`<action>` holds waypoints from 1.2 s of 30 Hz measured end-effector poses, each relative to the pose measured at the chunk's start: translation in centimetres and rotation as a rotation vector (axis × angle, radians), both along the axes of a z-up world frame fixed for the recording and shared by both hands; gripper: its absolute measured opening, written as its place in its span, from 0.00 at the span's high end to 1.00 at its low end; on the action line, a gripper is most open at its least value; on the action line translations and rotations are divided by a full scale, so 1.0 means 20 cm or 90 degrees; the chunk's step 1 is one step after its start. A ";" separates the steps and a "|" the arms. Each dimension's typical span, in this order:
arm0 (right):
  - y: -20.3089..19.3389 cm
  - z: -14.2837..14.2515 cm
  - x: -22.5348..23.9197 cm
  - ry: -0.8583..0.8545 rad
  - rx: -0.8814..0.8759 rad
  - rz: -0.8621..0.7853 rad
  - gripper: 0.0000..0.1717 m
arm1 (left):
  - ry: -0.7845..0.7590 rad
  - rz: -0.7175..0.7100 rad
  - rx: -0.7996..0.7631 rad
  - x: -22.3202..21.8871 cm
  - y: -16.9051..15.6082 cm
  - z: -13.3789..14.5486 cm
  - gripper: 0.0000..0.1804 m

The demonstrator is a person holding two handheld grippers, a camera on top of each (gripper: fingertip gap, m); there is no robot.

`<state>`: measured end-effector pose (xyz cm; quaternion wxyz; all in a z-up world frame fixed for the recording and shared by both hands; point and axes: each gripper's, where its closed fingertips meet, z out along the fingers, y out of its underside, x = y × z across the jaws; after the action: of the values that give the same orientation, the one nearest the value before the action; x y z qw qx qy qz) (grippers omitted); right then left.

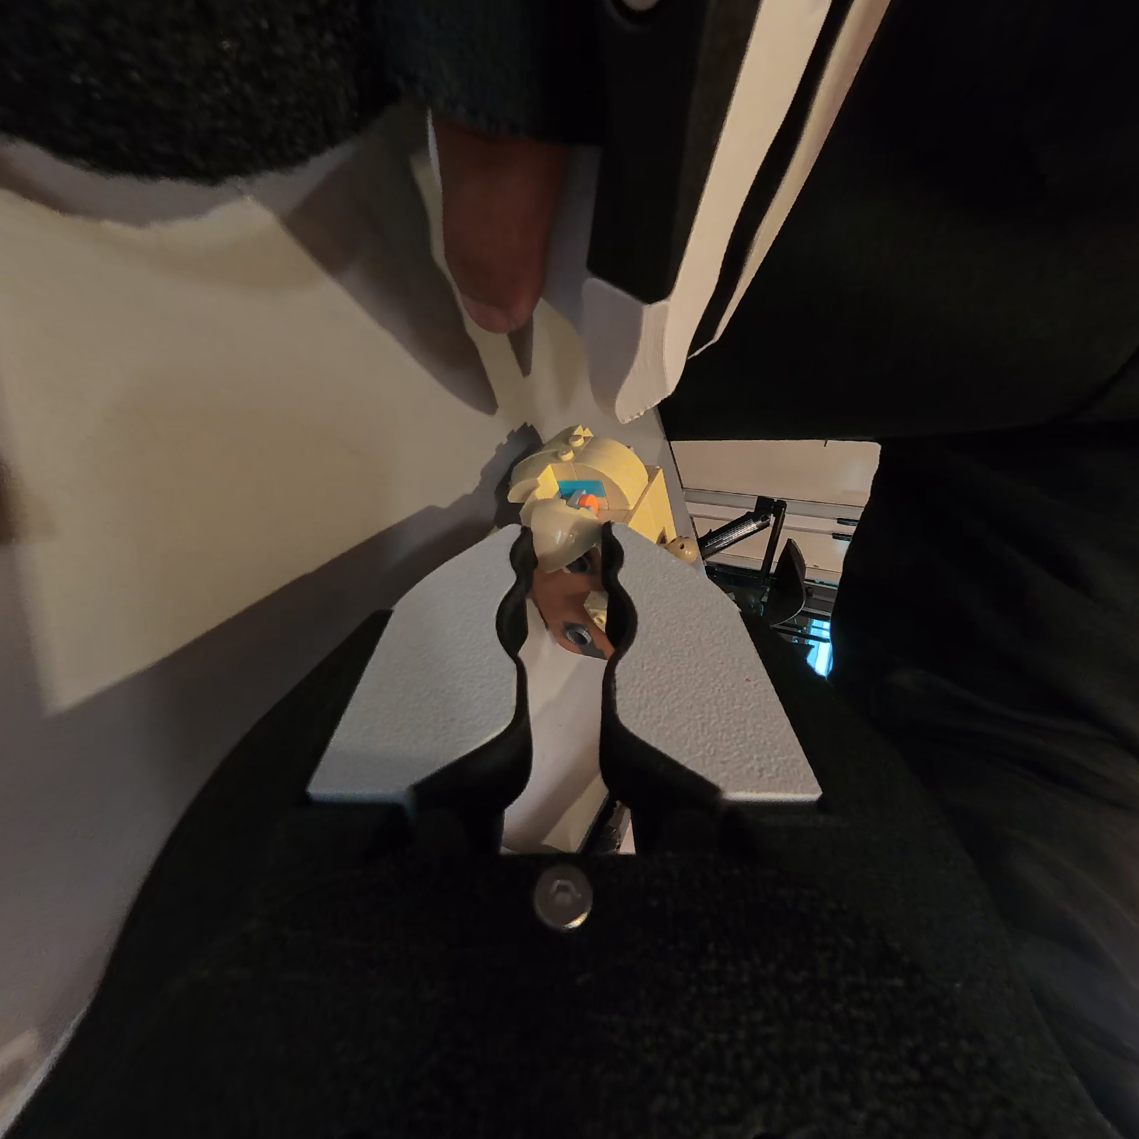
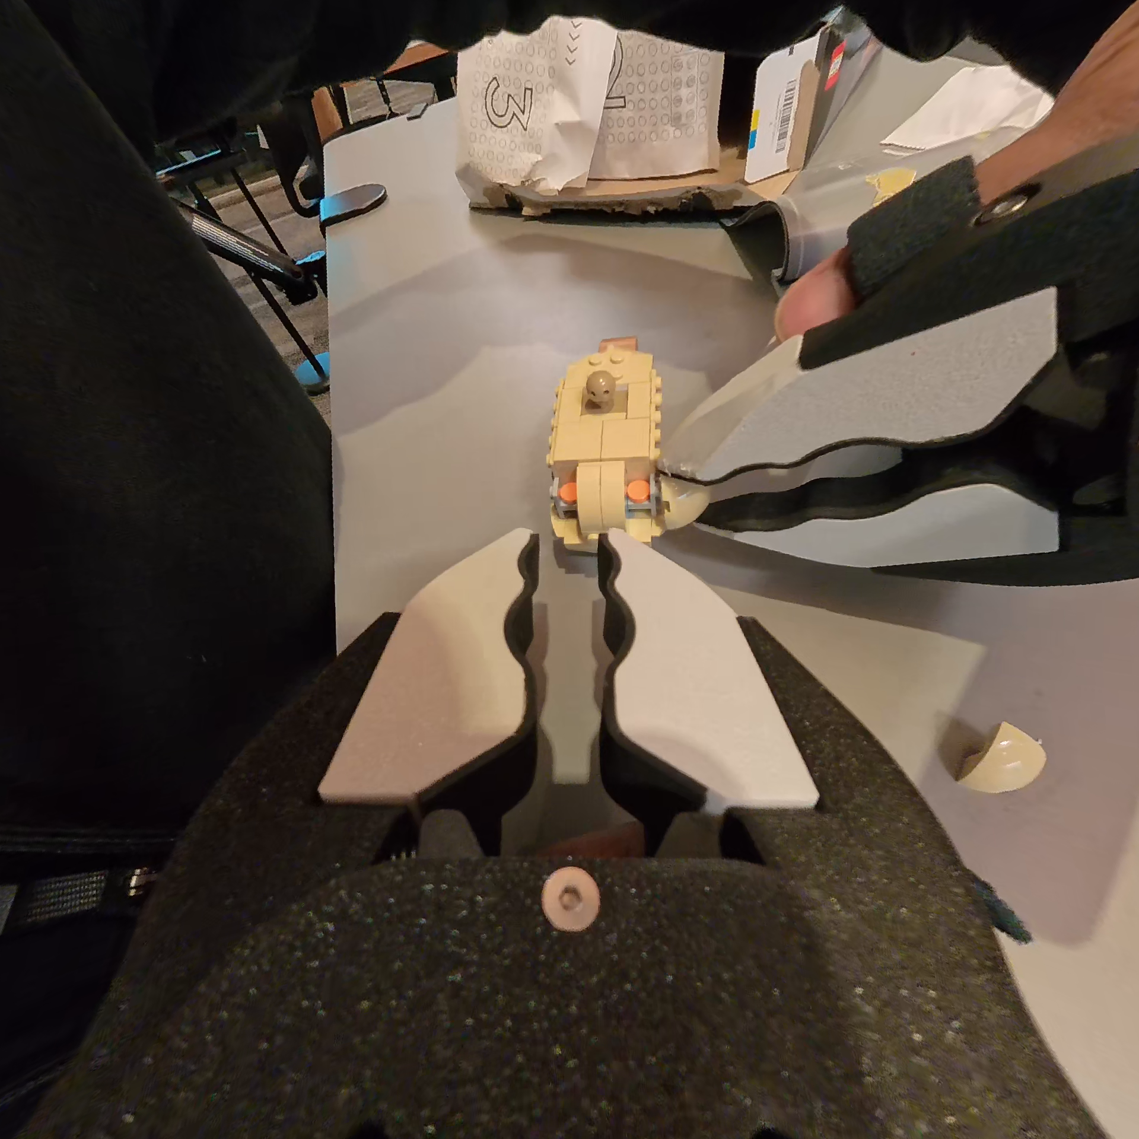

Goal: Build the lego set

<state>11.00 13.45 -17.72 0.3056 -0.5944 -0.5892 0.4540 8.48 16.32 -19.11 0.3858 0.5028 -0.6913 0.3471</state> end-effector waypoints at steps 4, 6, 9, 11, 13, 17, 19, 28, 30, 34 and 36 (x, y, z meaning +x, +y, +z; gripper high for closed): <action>0.00 0.00 0.00 0.003 -0.002 -0.001 0.90 | -0.025 0.032 0.022 0.01 0.02 0.01 0.89; 0.00 0.01 0.00 0.005 -0.006 -0.002 0.90 | -0.067 0.078 0.047 0.02 0.05 0.04 0.89; 0.01 0.01 0.01 0.011 -0.016 -0.005 0.90 | -0.157 0.184 0.121 -0.01 0.11 0.10 0.89; 0.02 0.02 0.01 0.015 -0.027 -0.007 0.90 | -0.227 0.280 0.175 -0.04 0.14 0.15 0.89; 0.02 0.02 0.01 0.016 -0.039 -0.008 0.89 | -0.297 0.380 0.241 -0.08 0.16 0.18 0.89; 0.04 0.02 0.00 0.020 -0.061 -0.015 0.89 | -0.376 0.575 0.381 -0.15 0.19 0.14 0.89; 0.08 0.01 0.00 0.009 -0.050 -0.027 0.89 | -0.372 0.618 0.442 -0.19 0.18 0.05 0.89; 0.30 -0.06 0.02 -0.121 0.101 -0.048 0.85 | -0.339 0.581 0.489 -0.25 0.13 -0.12 0.88; 0.36 -0.04 0.02 -0.132 0.133 -0.049 0.85 | -0.331 0.555 0.494 -0.23 0.12 -0.15 0.88; 0.50 -0.01 -0.02 -0.144 0.191 -0.044 0.84 | -0.354 0.540 0.491 -0.20 0.10 -0.16 0.88; 0.56 0.00 -0.06 -0.142 0.210 -0.036 0.83 | -0.369 0.546 0.497 -0.19 0.10 -0.16 0.87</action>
<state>9.75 24.58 -17.66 0.3441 -0.5992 -0.6690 0.2738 4.66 18.34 -22.22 -0.2005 0.7237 -0.5804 0.3148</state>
